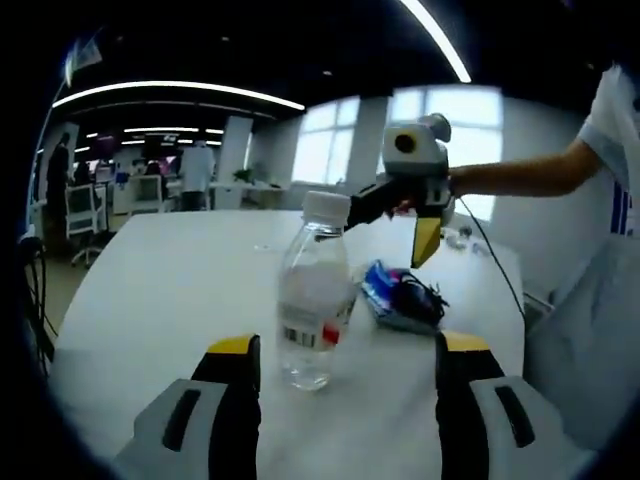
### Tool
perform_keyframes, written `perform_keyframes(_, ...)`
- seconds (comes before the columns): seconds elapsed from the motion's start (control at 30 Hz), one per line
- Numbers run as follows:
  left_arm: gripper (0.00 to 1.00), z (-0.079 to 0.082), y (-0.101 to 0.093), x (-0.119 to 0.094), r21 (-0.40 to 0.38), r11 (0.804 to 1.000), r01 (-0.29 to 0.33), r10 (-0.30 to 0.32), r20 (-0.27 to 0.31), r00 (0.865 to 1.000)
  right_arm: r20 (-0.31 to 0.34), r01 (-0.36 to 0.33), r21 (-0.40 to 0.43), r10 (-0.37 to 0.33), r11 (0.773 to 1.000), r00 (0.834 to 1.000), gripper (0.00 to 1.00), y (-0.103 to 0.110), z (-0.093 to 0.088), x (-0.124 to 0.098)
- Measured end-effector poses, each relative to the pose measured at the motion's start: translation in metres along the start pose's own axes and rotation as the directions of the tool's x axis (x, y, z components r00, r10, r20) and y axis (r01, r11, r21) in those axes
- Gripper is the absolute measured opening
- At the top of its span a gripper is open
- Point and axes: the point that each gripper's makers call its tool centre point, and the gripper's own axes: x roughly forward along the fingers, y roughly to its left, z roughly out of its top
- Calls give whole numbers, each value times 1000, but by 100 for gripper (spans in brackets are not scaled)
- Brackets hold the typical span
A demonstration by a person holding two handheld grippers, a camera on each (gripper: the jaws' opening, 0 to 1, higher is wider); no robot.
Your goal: Arrange the tabletop items into an orderly group along one side of the table until the central work area is clear of visible clutter.
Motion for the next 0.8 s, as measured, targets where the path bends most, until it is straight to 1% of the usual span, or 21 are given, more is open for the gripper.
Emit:
perform_keyframes(0.03, 68, 0, 0, 0, 0, 1000, -1, 1, 0, 1000, -20, -6, -7, 6, 1000, 1000, 62, 0, -3, 2)
perform_keyframes(0.07, 68, 0, 0, 0, 2, 1000, -3, 3, -2, 1000, -25, -19, -29, 19, 999, 1000, 62, 1, -3, 5)
perform_keyframes(0.13, 67, 0, 0, 1, 1, 1000, -4, 4, 0, 1000, -49, -38, -41, 36, 998, 998, 63, 2, -6, 8)
perform_keyframes(0.27, 70, -3, 6, 1, -1, 1000, -22, 22, -5, 1000, -45, -66, -52, 64, 996, 997, 63, 3, -2, 14)
perform_keyframes(0.3, 69, -4, 7, 1, -13, 1000, -23, 23, -5, 1000, -38, -84, -49, 82, 995, 996, 63, 3, 0, 18)
perform_keyframes(0.33, 69, -5, 8, 1, -12, 1000, -25, 25, -5, 1000, -39, -86, -51, 84, 995, 996, 63, 3, 0, 18)
perform_keyframes(0.43, 68, -10, 9, 0, -24, 999, -27, 26, -11, 1000, -60, -111, -69, 107, 991, 992, 62, 3, -4, 25)
perform_keyframes(0.5, 68, -14, 11, 0, -31, 999, -27, 27, -17, 999, -79, -113, -94, 105, 989, 991, 62, 0, -7, 28)
perform_keyframes(0.57, 68, -13, 11, -1, -42, 999, -31, 30, -16, 999, -78, -114, -97, 107, 989, 991, 62, -1, -8, 28)
perform_keyframes(0.6, 67, -14, 11, 0, -40, 999, -29, 28, -17, 999, -82, -121, -112, 112, 986, 990, 61, -1, -9, 29)
perform_keyframes(0.67, 67, -15, 10, 2, -26, 999, -29, 28, -23, 999, -88, -130, -106, 121, 986, 989, 61, -2, -12, 31)
perform_keyframes(0.8, 67, -16, 12, 7, -36, 999, -23, 22, -28, 999, -87, -138, -112, 129, 984, 988, 61, -3, -13, 37)
